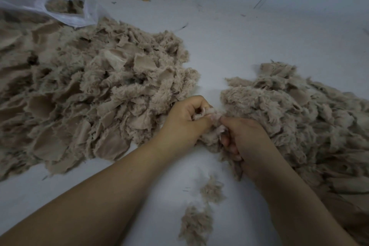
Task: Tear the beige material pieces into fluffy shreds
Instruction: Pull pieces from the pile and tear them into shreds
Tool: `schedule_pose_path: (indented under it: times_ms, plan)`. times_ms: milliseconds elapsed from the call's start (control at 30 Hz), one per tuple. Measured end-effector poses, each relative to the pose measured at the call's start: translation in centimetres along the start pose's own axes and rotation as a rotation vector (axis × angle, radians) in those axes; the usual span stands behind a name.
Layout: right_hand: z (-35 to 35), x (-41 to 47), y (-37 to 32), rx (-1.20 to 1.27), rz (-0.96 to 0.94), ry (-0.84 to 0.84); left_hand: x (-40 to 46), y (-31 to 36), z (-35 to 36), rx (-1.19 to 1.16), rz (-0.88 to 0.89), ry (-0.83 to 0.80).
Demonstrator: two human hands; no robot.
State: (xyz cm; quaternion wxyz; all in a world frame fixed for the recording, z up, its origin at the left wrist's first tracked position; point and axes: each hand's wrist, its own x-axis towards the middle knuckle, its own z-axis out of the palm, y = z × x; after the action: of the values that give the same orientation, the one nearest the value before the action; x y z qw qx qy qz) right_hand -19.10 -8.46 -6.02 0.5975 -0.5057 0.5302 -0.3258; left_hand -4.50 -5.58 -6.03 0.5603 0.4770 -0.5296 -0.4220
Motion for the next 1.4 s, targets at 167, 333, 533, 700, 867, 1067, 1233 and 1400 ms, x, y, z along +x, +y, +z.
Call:
schedule_pose_path:
  times_ms: [167, 333, 533, 700, 867, 1067, 1233, 1400]
  plan:
    - [0.0, 0.1, 0.4, -0.036, -0.020, -0.010, 0.3, 0.3, -0.5, -0.031, -0.092, -0.009]
    - [0.1, 0.1, 0.3, -0.023, -0.018, -0.034, 0.8, 0.5, 0.0, 0.099, -0.203, -0.001]
    - [0.0, 0.0, 0.3, 0.008, -0.004, -0.038, 0.8, 0.7, 0.2, 0.167, -0.153, 0.052]
    - [0.0, -0.2, 0.3, 0.031, -0.012, 0.005, 0.5, 0.6, 0.4, 0.041, -0.156, 0.120]
    - [0.2, -0.2, 0.2, 0.069, -0.017, 0.020, 0.5, 0.1, 0.4, 0.006, -0.138, 0.183]
    - [0.2, 0.1, 0.3, 0.101, -0.008, 0.049, 1.0, -0.7, -0.6, -0.090, -0.158, 0.219]
    - [0.3, 0.0, 0.3, 0.107, -0.098, 0.030, 0.9, -0.7, -0.7, -0.030, -0.132, 0.025]
    - [0.1, -0.5, 0.2, -0.010, -0.147, -0.126, 0.7, -0.7, -0.5, -0.055, -0.111, -0.034]
